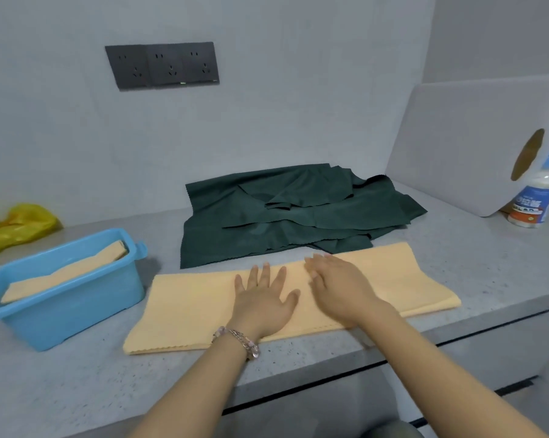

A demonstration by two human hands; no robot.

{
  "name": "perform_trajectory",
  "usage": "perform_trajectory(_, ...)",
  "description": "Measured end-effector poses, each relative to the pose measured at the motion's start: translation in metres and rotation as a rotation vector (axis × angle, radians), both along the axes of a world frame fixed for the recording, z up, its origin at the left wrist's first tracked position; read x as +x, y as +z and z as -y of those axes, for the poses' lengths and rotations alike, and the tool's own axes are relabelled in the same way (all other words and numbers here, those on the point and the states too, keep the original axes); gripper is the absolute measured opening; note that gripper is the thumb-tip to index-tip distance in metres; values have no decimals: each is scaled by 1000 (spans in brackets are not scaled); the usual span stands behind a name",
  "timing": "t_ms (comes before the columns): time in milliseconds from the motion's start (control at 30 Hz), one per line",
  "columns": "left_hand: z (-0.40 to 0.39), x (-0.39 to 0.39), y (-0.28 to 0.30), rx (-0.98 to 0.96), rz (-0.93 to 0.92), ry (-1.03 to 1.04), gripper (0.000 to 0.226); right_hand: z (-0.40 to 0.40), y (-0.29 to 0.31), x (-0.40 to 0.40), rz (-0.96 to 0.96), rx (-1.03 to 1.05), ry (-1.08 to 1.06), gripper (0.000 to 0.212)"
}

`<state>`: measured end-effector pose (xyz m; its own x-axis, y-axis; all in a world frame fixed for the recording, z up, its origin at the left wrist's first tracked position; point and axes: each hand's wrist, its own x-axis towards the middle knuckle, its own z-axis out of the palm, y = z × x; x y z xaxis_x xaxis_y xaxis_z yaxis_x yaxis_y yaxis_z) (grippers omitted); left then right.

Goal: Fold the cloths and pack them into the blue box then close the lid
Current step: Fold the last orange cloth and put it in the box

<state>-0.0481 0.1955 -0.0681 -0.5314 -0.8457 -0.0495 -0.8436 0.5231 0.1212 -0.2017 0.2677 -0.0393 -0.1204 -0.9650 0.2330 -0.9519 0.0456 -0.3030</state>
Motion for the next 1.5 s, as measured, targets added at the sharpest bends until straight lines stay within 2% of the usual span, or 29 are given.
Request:
perform_trajectory(167, -1, 5, -2, 9, -14, 6, 68, 29, -22, 4, -88, 269, -40, 52)
perform_trajectory(333, 8, 17, -3, 3, -5, -5, 73, 25, -27, -35, -116, 322, -240, 59)
perform_trajectory(467, 17, 45, -1, 9, -3, 27, 77, 22, -27, -42, -119, 338, -274, 60)
perform_trajectory(567, 16, 65, 1, -6, -11, 65, 70, 19, -22, -37, -123, 353, -273, 58)
perform_trajectory(667, 5, 52, 2, 9, -26, 73, 63, 22, -15, -16, -174, 204, -189, 53)
perform_trajectory(733, -3, 38, 1, 12, -46, 82, 60, 31, -13, 15, -103, 67, -20, 51)
perform_trajectory(833, -3, 31, 1, 26, -73, 76, 59, 39, -19, 46, 34, 59, 148, 48)
perform_trajectory(967, 10, 64, 1, 13, -69, 22, 55, 42, -29, 42, -35, 136, 142, 50)
perform_trajectory(1100, 23, 115, 1, 12, -48, 63, 54, 42, -29, 49, -115, 192, 150, 56)
perform_trajectory(1267, 31, 130, 5, 55, -26, 40, 53, 42, -19, 53, -168, 271, 139, 56)
perform_trajectory(1367, 43, 134, 16, 71, -44, 47, 47, 44, -13, 59, -271, 206, 180, 54)
perform_trajectory(1400, 46, 135, 21, 58, -61, 59, 45, 44, -13, 61, -268, 158, 216, 52)
perform_trajectory(1500, 54, 134, 34, 27, -75, 122, 41, 42, -18, 64, -87, 128, 257, 51)
